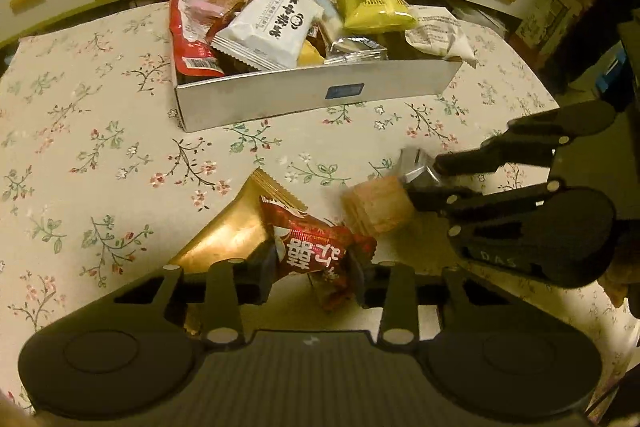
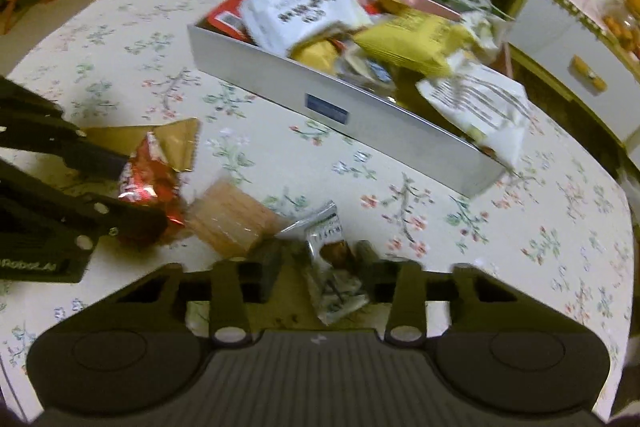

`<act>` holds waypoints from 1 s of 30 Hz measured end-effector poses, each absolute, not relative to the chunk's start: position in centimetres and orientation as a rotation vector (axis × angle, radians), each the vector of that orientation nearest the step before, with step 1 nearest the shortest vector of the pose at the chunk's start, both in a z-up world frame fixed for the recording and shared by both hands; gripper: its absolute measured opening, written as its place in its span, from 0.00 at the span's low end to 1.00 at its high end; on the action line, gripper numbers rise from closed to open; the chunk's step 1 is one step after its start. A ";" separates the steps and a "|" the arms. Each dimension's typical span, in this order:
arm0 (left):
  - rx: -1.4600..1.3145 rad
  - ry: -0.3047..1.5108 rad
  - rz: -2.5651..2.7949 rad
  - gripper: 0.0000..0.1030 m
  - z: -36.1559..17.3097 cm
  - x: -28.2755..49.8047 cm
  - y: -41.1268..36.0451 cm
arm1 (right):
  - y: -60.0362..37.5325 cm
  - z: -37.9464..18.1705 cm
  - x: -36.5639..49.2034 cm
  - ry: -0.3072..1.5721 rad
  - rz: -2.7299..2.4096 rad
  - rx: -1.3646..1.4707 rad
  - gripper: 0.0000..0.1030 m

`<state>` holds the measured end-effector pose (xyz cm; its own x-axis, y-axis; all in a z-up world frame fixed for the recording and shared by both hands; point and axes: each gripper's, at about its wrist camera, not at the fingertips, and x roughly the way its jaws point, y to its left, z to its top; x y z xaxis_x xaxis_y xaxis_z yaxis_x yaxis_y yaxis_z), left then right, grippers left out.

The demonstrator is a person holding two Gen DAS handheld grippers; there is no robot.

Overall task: Organize snacks
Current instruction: 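Grasp the red candy with the left tool while the right grasps the silver packet, then carry the red candy and silver packet over the box and release them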

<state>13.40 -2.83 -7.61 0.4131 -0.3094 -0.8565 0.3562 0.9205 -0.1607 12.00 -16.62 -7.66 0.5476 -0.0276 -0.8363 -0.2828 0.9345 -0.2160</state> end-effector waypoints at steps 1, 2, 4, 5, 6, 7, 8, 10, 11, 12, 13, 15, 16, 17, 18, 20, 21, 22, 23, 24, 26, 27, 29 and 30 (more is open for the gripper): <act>0.045 1.064 -0.419 0.41 -7.5 13.4 -2.7 | -16.4 -7.6 12.0 0.982 0.159 -0.353 0.24; 0.038 1.063 -0.421 0.41 -7.4 13.4 -2.7 | -16.2 -7.6 11.9 0.983 0.162 -0.360 0.21; 0.028 1.061 -0.424 0.41 -7.2 13.3 -2.6 | -15.8 -7.5 11.9 0.985 0.168 -0.367 0.19; 0.025 1.059 -0.425 0.40 -7.0 13.3 -2.6 | -15.7 -7.4 11.8 0.986 0.171 -0.363 0.18; 0.021 1.057 -0.428 0.40 -7.0 13.3 -2.6 | -15.6 -7.2 11.6 0.984 0.174 -0.358 0.18; 0.018 1.055 -0.432 0.40 -6.8 13.3 -2.6 | -15.6 -7.1 11.5 0.980 0.175 -0.359 0.18; 0.014 1.052 -0.433 0.40 -6.6 13.3 -2.6 | -15.6 -7.0 11.5 0.975 0.173 -0.365 0.18; 0.013 1.045 -0.429 0.40 -6.3 13.2 -2.5 | -15.5 -6.7 11.4 0.966 0.168 -0.361 0.17; 0.018 1.040 -0.424 0.40 -6.2 13.2 -2.6 | -15.5 -6.5 11.3 0.963 0.164 -0.357 0.17; 0.019 1.034 -0.419 0.40 -6.0 13.1 -2.5 | -15.6 -6.3 11.3 0.957 0.155 -0.356 0.17; 0.012 1.030 -0.417 0.40 -5.8 13.1 -2.4 | -15.6 -6.1 11.2 0.952 0.144 -0.356 0.17; 0.001 1.022 -0.413 0.40 -5.5 13.0 -2.1 | -15.7 -5.6 11.2 0.939 0.126 -0.352 0.17; -0.003 1.016 -0.409 0.40 -5.3 13.1 -2.0 | -15.7 -5.4 11.2 0.932 0.117 -0.348 0.17; -0.006 1.011 -0.404 0.40 -5.1 13.1 -1.9 | -15.8 -5.1 11.2 0.924 0.107 -0.341 0.17; -0.011 1.003 -0.398 0.40 -4.9 13.1 -1.8 | -15.8 -4.8 11.1 0.917 0.098 -0.337 0.17; -0.016 0.985 -0.388 0.40 -4.5 13.2 -1.6 | -15.9 -4.2 11.0 0.896 0.076 -0.330 0.17; -0.020 0.977 -0.384 0.40 -4.2 13.2 -1.5 | -15.9 -3.8 10.9 0.882 0.062 -0.326 0.17; -0.026 0.969 -0.378 0.40 -4.0 13.3 -1.4 | -15.9 -3.5 10.9 0.869 0.053 -0.320 0.17; -0.029 0.959 -0.372 0.40 -3.7 13.3 -1.3 | -16.0 -3.1 10.9 0.855 0.045 -0.310 0.17; -0.029 0.949 -0.363 0.40 -3.5 13.4 -1.2 | -16.0 -2.8 10.9 0.840 0.036 -0.299 0.17; -0.011 0.917 -0.333 0.40 -3.0 13.6 -1.2 | -16.0 -2.2 10.8 0.810 0.014 -0.282 0.17; -0.008 0.905 -0.319 0.40 -2.7 13.7 -1.1 | -16.0 -1.9 10.9 0.796 0.004 -0.275 0.17; -0.034 0.892 -0.304 0.40 -2.4 14.2 -0.7 | -16.1 -1.5 11.0 0.769 -0.024 -0.255 0.17; -0.046 0.885 -0.295 0.40 -2.2 14.4 -0.6 | -16.2 -1.3 11.0 0.756 -0.036 -0.242 0.17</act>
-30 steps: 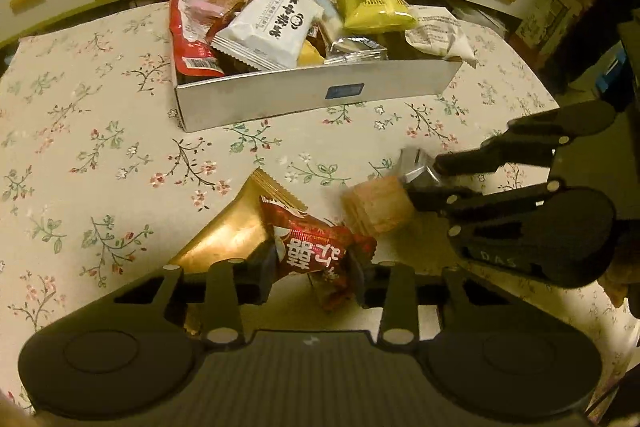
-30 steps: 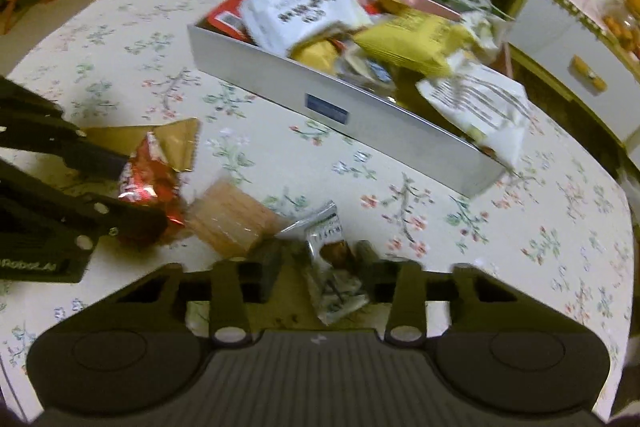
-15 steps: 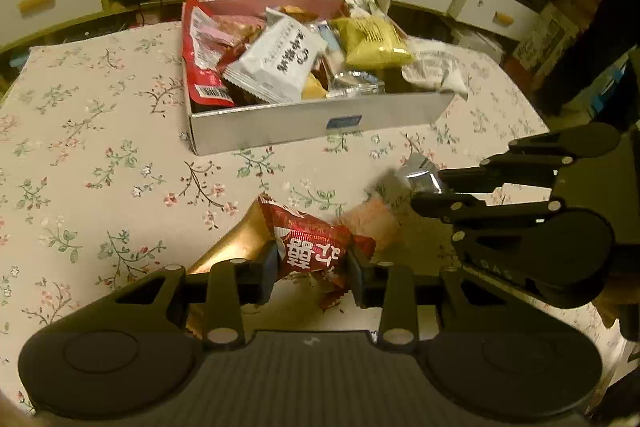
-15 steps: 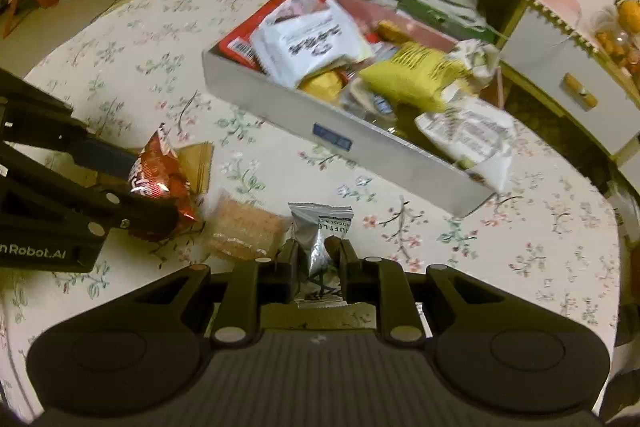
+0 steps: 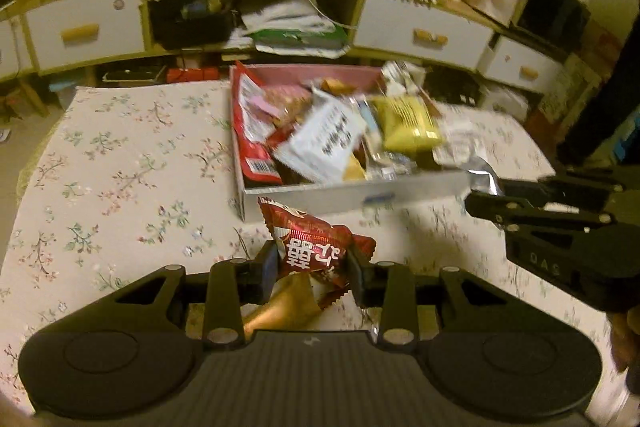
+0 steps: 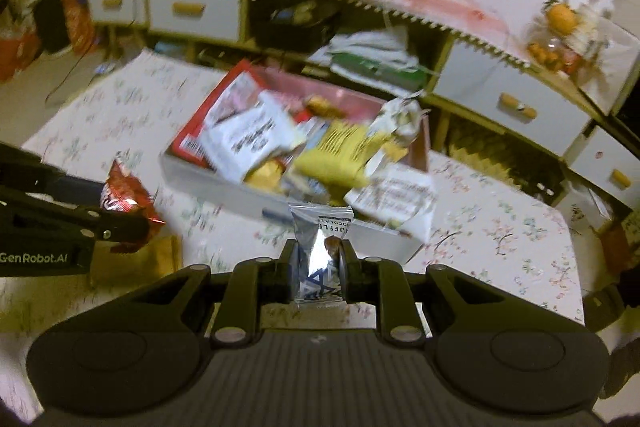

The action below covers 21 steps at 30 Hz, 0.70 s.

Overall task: Organize snacks
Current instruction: 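Carry the red candy and silver packet over the box and release them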

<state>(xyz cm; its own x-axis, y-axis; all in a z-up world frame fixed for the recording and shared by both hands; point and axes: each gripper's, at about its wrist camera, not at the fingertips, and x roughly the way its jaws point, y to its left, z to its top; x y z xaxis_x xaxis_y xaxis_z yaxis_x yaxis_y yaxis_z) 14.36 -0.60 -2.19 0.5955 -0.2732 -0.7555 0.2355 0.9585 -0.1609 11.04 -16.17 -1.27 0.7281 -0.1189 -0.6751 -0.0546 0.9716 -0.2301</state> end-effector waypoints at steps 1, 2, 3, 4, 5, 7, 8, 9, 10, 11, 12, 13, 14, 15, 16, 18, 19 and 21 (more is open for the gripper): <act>-0.049 0.878 -0.290 0.40 -2.1 14.5 -0.6 | -16.3 -1.1 11.2 0.746 -0.047 -0.228 0.17; -0.053 0.870 -0.286 0.40 -1.9 14.7 -0.6 | -16.4 -0.9 11.3 0.735 -0.056 -0.216 0.17; -0.058 0.863 -0.284 0.40 -1.8 14.8 -0.6 | -16.5 -0.7 11.4 0.722 -0.065 -0.207 0.17; -0.062 0.854 -0.283 0.40 -1.6 15.0 -0.6 | -16.6 -0.5 11.4 0.709 -0.074 -0.200 0.17; -0.063 0.847 -0.282 0.40 -1.5 15.1 -0.7 | -16.7 -0.3 11.4 0.698 -0.082 -0.193 0.17; -0.064 0.830 -0.280 0.40 -1.1 15.6 -0.9 | -16.9 0.1 11.7 0.679 -0.096 -0.177 0.17; -0.067 0.822 -0.279 0.40 -0.9 15.8 -1.0 | -17.0 0.2 11.8 0.673 -0.101 -0.174 0.17; -0.070 0.813 -0.277 0.40 -0.8 16.0 -1.0 | -17.2 0.3 11.9 0.666 -0.106 -0.171 0.17; -0.075 0.804 -0.276 0.40 -0.5 16.2 -1.1 | -17.2 0.4 12.0 0.660 -0.108 -0.166 0.17; -0.083 0.796 -0.276 0.40 -0.4 16.5 -1.1 | -17.3 0.4 12.1 0.656 -0.110 -0.162 0.17; -0.094 0.787 -0.275 0.40 -0.1 16.9 -1.1 | -17.4 0.4 12.3 0.653 -0.110 -0.159 0.17; -0.104 0.780 -0.275 0.40 0.0 17.3 -1.0 | -17.6 0.5 12.5 0.650 -0.107 -0.154 0.17; -0.115 0.775 -0.274 0.40 0.1 17.6 -0.9 | -17.7 0.5 12.6 0.649 -0.103 -0.147 0.17; -0.127 0.771 -0.274 0.40 0.2 18.0 -0.8 | -18.0 0.6 12.7 0.647 -0.095 -0.132 0.17; -0.138 0.769 -0.272 0.40 0.2 18.4 -0.8 | -18.3 0.7 12.9 0.646 -0.086 -0.112 0.17; -0.161 0.773 -0.271 0.40 0.0 19.2 -0.6 | -19.4 1.0 13.5 0.652 -0.076 -0.055 0.17; -0.172 0.779 -0.273 0.40 -0.1 19.5 -0.6 | -20.1 1.0 13.9 0.660 -0.065 -0.026 0.17; -0.196 0.791 -0.275 0.40 -0.4 20.1 -0.6 | -21.0 0.8 14.6 0.672 -0.043 0.017 0.17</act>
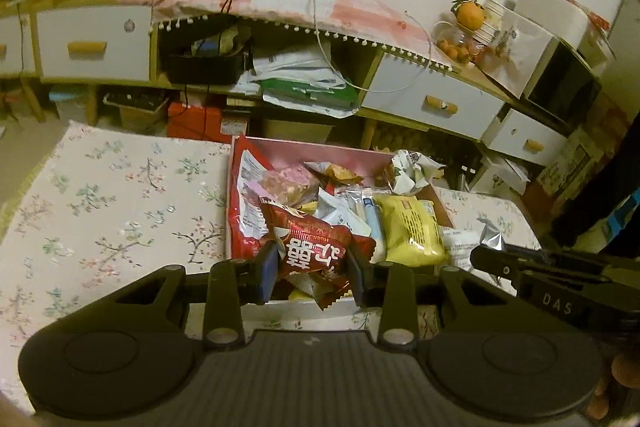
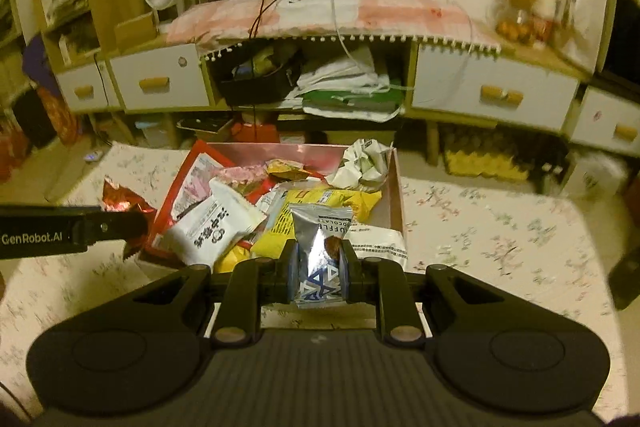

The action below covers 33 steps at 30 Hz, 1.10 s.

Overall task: Organize snacks
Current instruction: 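Carry the red candy and silver packet over the box and release them, then move both tools back toward the gold bar and brown cake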

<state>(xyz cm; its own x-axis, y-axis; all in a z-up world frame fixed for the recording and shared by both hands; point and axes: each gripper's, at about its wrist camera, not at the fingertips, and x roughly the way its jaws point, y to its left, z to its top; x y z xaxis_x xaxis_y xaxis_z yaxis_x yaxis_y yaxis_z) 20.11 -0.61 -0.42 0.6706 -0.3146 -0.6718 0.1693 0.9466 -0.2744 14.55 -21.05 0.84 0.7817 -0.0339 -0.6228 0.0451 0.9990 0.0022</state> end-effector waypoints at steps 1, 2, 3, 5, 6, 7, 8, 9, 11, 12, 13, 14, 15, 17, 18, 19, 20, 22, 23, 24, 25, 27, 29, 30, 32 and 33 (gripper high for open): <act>-0.206 0.795 -0.277 0.40 -0.6 20.4 -0.6 | -21.4 0.7 14.8 0.678 -0.034 0.038 0.17; -0.214 0.799 -0.279 0.40 -0.7 20.7 -0.7 | -21.8 0.5 15.2 0.685 -0.021 0.068 0.17; -0.219 0.802 -0.279 0.40 -0.7 21.0 -0.8 | -22.1 0.4 15.4 0.690 -0.011 0.095 0.17; -0.225 0.798 -0.272 0.40 -0.6 21.6 -0.8 | -22.5 0.1 15.9 0.694 0.009 0.134 0.17; -0.232 0.792 -0.266 0.40 -0.6 21.8 -0.7 | -22.5 0.1 16.1 0.693 0.022 0.150 0.17; -0.244 0.787 -0.257 0.40 -0.5 22.0 -0.4 | -22.5 0.2 16.3 0.689 0.035 0.164 0.17; -0.255 0.787 -0.246 0.40 -0.7 22.3 -0.1 | -22.5 0.3 16.4 0.685 0.056 0.175 0.17; -0.266 0.793 -0.235 0.40 -1.0 22.5 0.1 | -22.3 0.5 16.5 0.679 0.073 0.184 0.17; -0.288 0.822 -0.216 0.40 -1.9 23.0 0.6 | -22.0 0.8 16.8 0.666 0.092 0.185 0.17; -0.296 0.836 -0.211 0.40 -2.5 23.2 0.7 | -21.7 0.9 17.0 0.662 0.103 0.182 0.17; -0.298 0.846 -0.214 0.40 -2.8 23.4 0.7 | -21.3 0.9 17.3 0.662 0.109 0.177 0.17; -0.298 0.853 -0.218 0.41 -3.0 23.5 0.7 | -21.0 0.9 17.6 0.663 0.112 0.171 0.18; -0.295 0.858 -0.228 0.41 -3.2 23.6 0.7 | -20.6 0.8 18.0 0.667 0.115 0.168 0.18; -0.295 0.851 -0.229 0.41 -3.2 23.6 0.8 | -20.0 0.7 18.7 0.671 0.118 0.161 0.18; -0.297 0.848 -0.234 0.42 -3.2 23.6 0.9 | -19.8 0.7 19.1 0.674 0.118 0.158 0.18; -0.296 0.846 -0.246 0.43 -3.3 23.6 0.9 | -19.5 0.6 19.5 0.676 0.117 0.152 0.18; -0.293 0.846 -0.261 0.44 -3.3 23.6 0.9 | -19.3 0.5 19.8 0.676 0.117 0.146 0.18; -0.274 0.840 -0.271 0.46 -3.4 23.6 0.9 | -19.0 0.5 20.3 0.674 0.114 0.145 0.18; -0.268 0.835 -0.278 0.46 -3.4 23.7 0.8 | -18.9 0.5 20.6 0.672 0.113 0.152 0.18; -0.264 0.828 -0.287 0.46 -3.3 23.7 0.8 | -18.9 0.5 20.8 0.671 0.114 0.159 0.18; -0.263 0.822 -0.293 0.47 -3.3 23.9 0.8 | -18.9 0.5 21.0 0.670 0.114 0.165 0.18; -0.263 0.812 -0.300 0.50 -3.2 24.1 0.7 | -18.9 0.5 21.5 0.666 0.108 0.176 0.19; -0.260 0.804 -0.292 0.63 -3.1 24.3 0.7 | -18.9 0.3 21.8 0.666 0.100 0.182 0.26; -0.257 0.799 -0.286 0.71 -3.1 24.3 0.7 | -18.8 0.2 21.8 0.664 0.082 0.178 0.29; -0.227 0.787 -0.294 0.73 -2.8 24.1 0.4 | -18.6 0.1 21.8 0.661 0.059 0.164 0.37; -0.216 0.786 -0.301 0.73 -2.7 24.1 0.3 | -18.6 0.1 21.6 0.658 0.052 0.157 0.37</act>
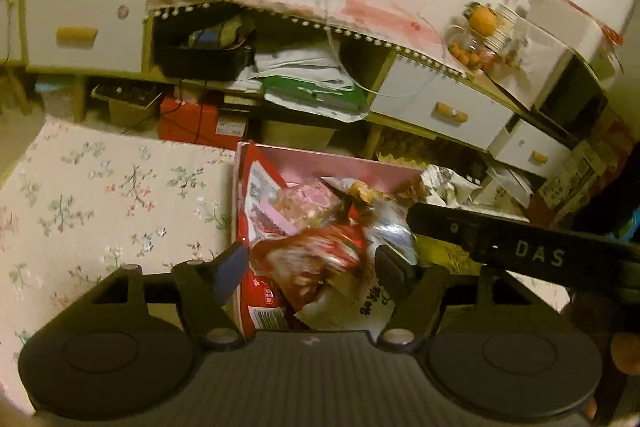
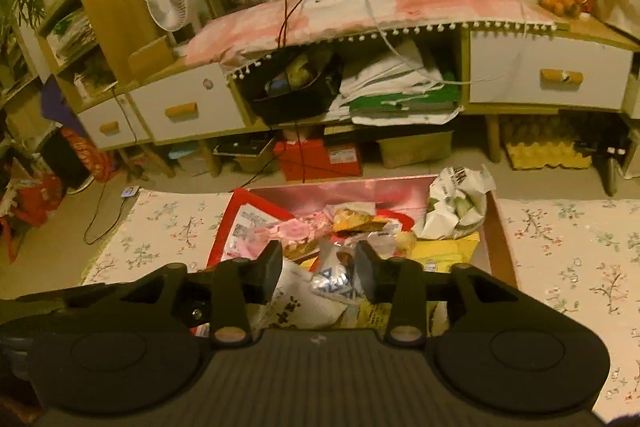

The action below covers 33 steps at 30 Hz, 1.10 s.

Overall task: Organize snacks
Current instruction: 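Move both tools back toward the gold bar and brown cake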

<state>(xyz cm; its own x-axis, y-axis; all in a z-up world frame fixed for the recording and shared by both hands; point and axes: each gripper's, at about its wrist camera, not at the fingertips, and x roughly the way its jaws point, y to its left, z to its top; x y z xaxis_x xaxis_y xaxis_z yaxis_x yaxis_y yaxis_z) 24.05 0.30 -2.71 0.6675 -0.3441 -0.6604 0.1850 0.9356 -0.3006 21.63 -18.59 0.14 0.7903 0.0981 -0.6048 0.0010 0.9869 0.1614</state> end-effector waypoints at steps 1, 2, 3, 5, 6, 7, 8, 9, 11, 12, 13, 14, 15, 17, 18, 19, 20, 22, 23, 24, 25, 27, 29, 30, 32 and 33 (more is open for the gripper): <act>-0.209 0.786 -0.304 0.73 -2.6 24.0 0.3 | -18.6 0.2 21.5 0.660 0.049 0.149 0.37; -0.208 0.788 -0.305 0.73 -2.5 24.0 0.3 | -18.6 0.2 21.4 0.660 0.044 0.143 0.37; -0.212 0.789 -0.307 0.73 -2.4 23.9 0.4 | -18.6 0.3 21.3 0.659 0.035 0.138 0.37; -0.223 0.788 -0.320 0.74 -2.2 23.8 0.5 | -18.8 0.6 20.9 0.654 0.025 0.144 0.38; -0.223 0.785 -0.327 0.75 -2.1 23.6 0.5 | -18.8 0.7 20.7 0.654 0.022 0.147 0.38; -0.220 0.782 -0.331 0.75 -2.0 23.6 0.5 | -18.7 0.9 20.5 0.650 0.017 0.143 0.38; -0.216 0.779 -0.334 0.77 -1.9 23.5 0.5 | -18.6 1.2 20.2 0.644 0.010 0.131 0.38; -0.213 0.777 -0.335 0.78 -1.8 23.4 0.6 | -18.4 1.4 20.1 0.638 0.004 0.117 0.39; -0.214 0.778 -0.335 0.78 -1.7 23.2 0.7 | -18.0 1.9 19.6 0.628 -0.003 0.091 0.42; -0.221 0.777 -0.333 0.79 -1.6 23.1 0.8 | -18.0 2.1 19.5 0.625 -0.009 0.083 0.42; -0.237 0.776 -0.331 0.80 -1.5 23.1 1.1 | -17.9 2.3 19.1 0.623 -0.014 0.075 0.43; -0.254 0.776 -0.330 0.81 -1.4 23.0 1.3 | -17.9 2.4 18.8 0.622 -0.016 0.065 0.43; -0.266 0.776 -0.328 0.82 -1.2 22.8 1.5 | -17.7 2.5 18.5 0.618 -0.018 0.048 0.44; -0.267 0.778 -0.314 0.84 -0.8 22.4 1.6 | -17.0 2.7 17.8 0.613 -0.041 -0.016 0.45; -0.256 0.780 -0.304 0.87 -0.6 22.2 1.6 | -16.7 2.7 17.5 0.612 -0.051 -0.044 0.45; -0.236 0.780 -0.291 0.88 -0.5 21.9 1.6 | -16.5 2.8 17.2 0.608 -0.059 -0.066 0.46; -0.213 0.778 -0.276 0.88 -0.3 21.5 1.5 | -16.3 2.8 17.0 0.606 -0.068 -0.087 0.47; -0.167 0.771 -0.250 0.89 0.0 20.9 1.5 | -16.0 3.1 16.5 0.602 -0.096 -0.124 0.50; -0.144 0.769 -0.239 0.90 0.2 20.5 1.5 | -15.9 3.2 16.2 0.599 -0.109 -0.134 0.56; -0.123 0.765 -0.229 0.92 0.4 20.2 1.5 | -15.8 3.4 16.0 0.597 -0.119 -0.140 0.59; -0.103 0.759 -0.223 0.93 0.6 19.8 1.5 | -15.8 3.5 15.7 0.597 -0.125 -0.143 0.63; -0.057 0.753 -0.204 0.97 0.9 19.0 1.4 | -15.7 3.7 15.2 0.599 -0.135 -0.147 0.65; 0.002 0.756 -0.174 0.98 1.2 18.2 1.2 | -15.7 3.7 14.7 0.610 -0.140 -0.141 0.67; 0.033 0.759 -0.161 0.98 1.2 17.9 1.0 | -15.7 3.7 14.4 0.612 -0.141 -0.135 0.67; 0.092 0.762 -0.146 0.98 1.3 17.1 0.9 | -15.7 3.8 13.8 0.618 -0.140 -0.120 0.68; 0.112 0.759 -0.147 0.99 1.4 16.6 0.8 | -15.7 3.8 13.5 0.619 -0.140 -0.113 0.68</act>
